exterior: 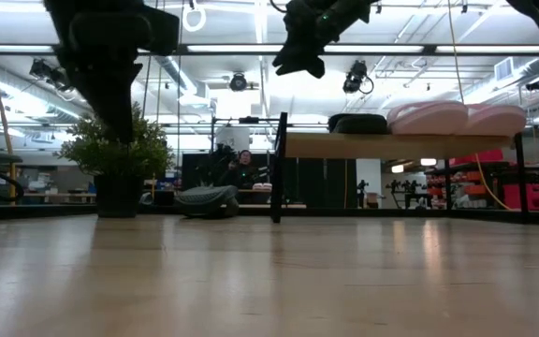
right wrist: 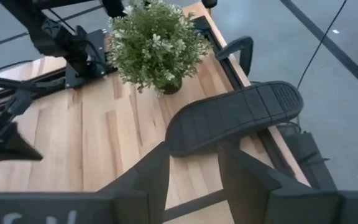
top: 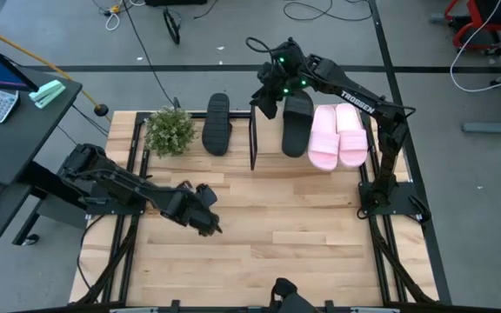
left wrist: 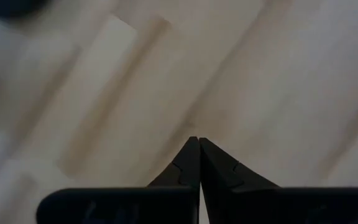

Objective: Pick and place slides into the shelf
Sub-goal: Put the black slipper on the shelf

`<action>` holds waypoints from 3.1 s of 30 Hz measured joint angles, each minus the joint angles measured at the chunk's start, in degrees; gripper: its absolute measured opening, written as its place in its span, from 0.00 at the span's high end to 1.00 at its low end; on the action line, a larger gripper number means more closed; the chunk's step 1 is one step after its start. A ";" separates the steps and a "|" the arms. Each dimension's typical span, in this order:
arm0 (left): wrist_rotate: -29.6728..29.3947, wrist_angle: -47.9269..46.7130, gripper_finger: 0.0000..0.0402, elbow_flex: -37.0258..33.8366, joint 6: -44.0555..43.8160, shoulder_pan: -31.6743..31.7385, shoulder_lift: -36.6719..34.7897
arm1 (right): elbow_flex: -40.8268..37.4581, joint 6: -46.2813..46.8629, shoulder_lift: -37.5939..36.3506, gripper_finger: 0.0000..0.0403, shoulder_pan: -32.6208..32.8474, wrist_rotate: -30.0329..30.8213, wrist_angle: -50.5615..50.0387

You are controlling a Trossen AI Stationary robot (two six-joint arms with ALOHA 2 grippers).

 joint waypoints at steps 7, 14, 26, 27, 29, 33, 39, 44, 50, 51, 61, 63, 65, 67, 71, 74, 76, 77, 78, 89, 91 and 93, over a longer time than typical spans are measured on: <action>0.57 -0.98 0.96 1.66 24.17 11.50 -8.46 | 0.00 3.23 -0.12 0.65 0.45 -0.10 -2.01; 1.35 -0.27 0.98 13.99 50.57 30.85 -17.97 | 0.00 3.39 -2.18 0.65 0.30 0.29 -5.60; 22.90 -1.49 0.99 41.47 72.11 63.30 -7.16 | 0.00 5.60 -3.95 0.65 2.17 -2.69 -6.16; 24.22 -1.87 0.99 43.03 72.26 64.87 -5.32 | 0.02 5.67 -4.13 0.65 2.45 -2.75 -6.29; 26.01 -1.83 0.97 45.63 73.26 66.98 -1.53 | 0.02 5.68 -4.27 0.65 3.27 -2.31 -6.42; 26.84 -2.52 0.96 49.43 75.88 69.42 6.29 | 0.02 5.66 -4.59 0.65 4.80 0.57 -6.71; 30.98 -3.66 0.99 52.58 80.62 73.15 17.51 | 0.02 4.45 -4.96 0.65 5.79 0.74 -8.35; 41.33 -6.23 0.98 57.02 78.69 77.90 25.28 | 0.02 1.13 -4.96 0.65 5.74 -0.45 -9.29; 42.84 -7.42 0.98 63.67 72.29 82.75 31.40 | 0.02 -2.34 -4.96 0.65 6.03 -1.13 -9.25; 42.88 -7.38 0.99 64.78 70.92 83.44 32.15 | 0.02 -2.50 -4.96 0.65 6.03 -1.15 -9.23; 44.40 -3.70 0.94 70.59 60.21 86.81 38.47 | 0.02 -5.09 -4.96 0.65 5.98 -1.15 -9.03; 44.75 -2.45 0.93 70.61 58.87 87.03 39.55 | 0.02 -5.05 -4.96 0.65 5.98 -1.15 -9.03; 46.42 -2.46 0.92 70.69 57.05 87.50 40.61 | 0.02 -4.14 -4.96 0.65 6.00 -1.13 -9.03; 49.11 -2.78 0.91 70.71 55.69 88.17 41.95 | 0.02 -2.39 -4.96 0.65 6.01 -1.13 -9.03; 52.24 -4.64 0.89 70.60 53.55 89.52 44.21 | 0.02 -0.16 -4.96 0.65 6.01 -0.91 -8.96; 54.02 -5.74 0.85 70.60 53.52 90.39 45.39 | 0.02 1.43 -4.96 0.65 6.01 -0.85 -8.70; 55.31 -6.63 0.83 70.57 53.46 90.95 46.29 | 0.02 2.01 -4.96 0.65 6.01 -0.85 -8.70; 55.71 -6.57 0.81 70.55 53.44 91.17 46.70 | 0.02 2.54 -4.96 0.65 6.03 -0.87 -8.70; 55.92 -6.57 0.80 70.55 53.45 91.38 46.94 | 0.02 2.91 -4.96 0.65 6.03 -0.85 -8.72; 57.64 -7.41 0.60 70.58 48.75 92.06 49.78 | 0.02 5.00 -4.96 0.65 6.03 -0.87 -8.59; 57.76 -9.31 0.56 70.51 48.84 91.85 50.65 | 0.02 5.17 -4.96 0.65 6.03 -0.87 -8.59; 57.88 -10.55 0.52 70.51 49.07 91.52 51.23 | 0.02 5.17 -4.96 0.65 6.03 -0.87 -8.59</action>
